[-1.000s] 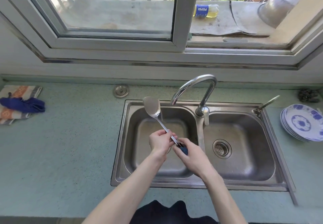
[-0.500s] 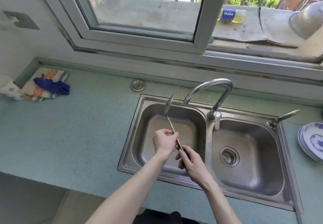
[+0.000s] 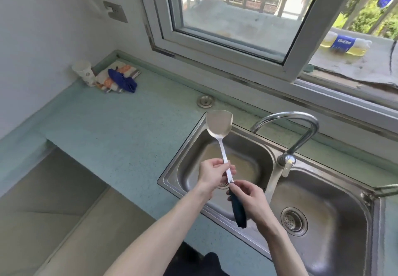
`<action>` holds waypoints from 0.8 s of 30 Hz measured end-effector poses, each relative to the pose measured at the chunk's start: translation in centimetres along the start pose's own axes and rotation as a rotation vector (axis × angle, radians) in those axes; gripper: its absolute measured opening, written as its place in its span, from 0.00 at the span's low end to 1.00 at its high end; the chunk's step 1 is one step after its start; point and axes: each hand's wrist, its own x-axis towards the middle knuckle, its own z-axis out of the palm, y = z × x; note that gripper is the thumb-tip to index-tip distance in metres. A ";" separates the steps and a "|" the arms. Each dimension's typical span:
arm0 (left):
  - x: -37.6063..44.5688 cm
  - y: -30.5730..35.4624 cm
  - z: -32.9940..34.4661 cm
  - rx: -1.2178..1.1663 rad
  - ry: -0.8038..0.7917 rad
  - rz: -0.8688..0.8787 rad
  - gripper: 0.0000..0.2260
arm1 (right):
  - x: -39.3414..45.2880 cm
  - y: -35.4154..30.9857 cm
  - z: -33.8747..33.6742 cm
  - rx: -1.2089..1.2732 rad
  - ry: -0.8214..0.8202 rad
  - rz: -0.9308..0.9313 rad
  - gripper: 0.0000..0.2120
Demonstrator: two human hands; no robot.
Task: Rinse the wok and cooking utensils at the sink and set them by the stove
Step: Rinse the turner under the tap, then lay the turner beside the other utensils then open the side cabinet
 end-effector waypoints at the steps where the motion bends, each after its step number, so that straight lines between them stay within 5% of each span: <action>1: -0.5 0.2 -0.3 -0.013 0.002 0.018 0.06 | -0.1 -0.3 0.1 -0.005 -0.014 -0.017 0.07; 10: -4.8 2.1 -5.7 -0.259 0.179 0.140 0.09 | -0.8 -2.4 5.0 -0.041 -0.171 -0.175 0.03; 24: -12.2 1.8 -21.7 -0.536 0.585 0.212 0.09 | -2.3 -4.8 20.5 -0.267 -0.582 -0.067 0.06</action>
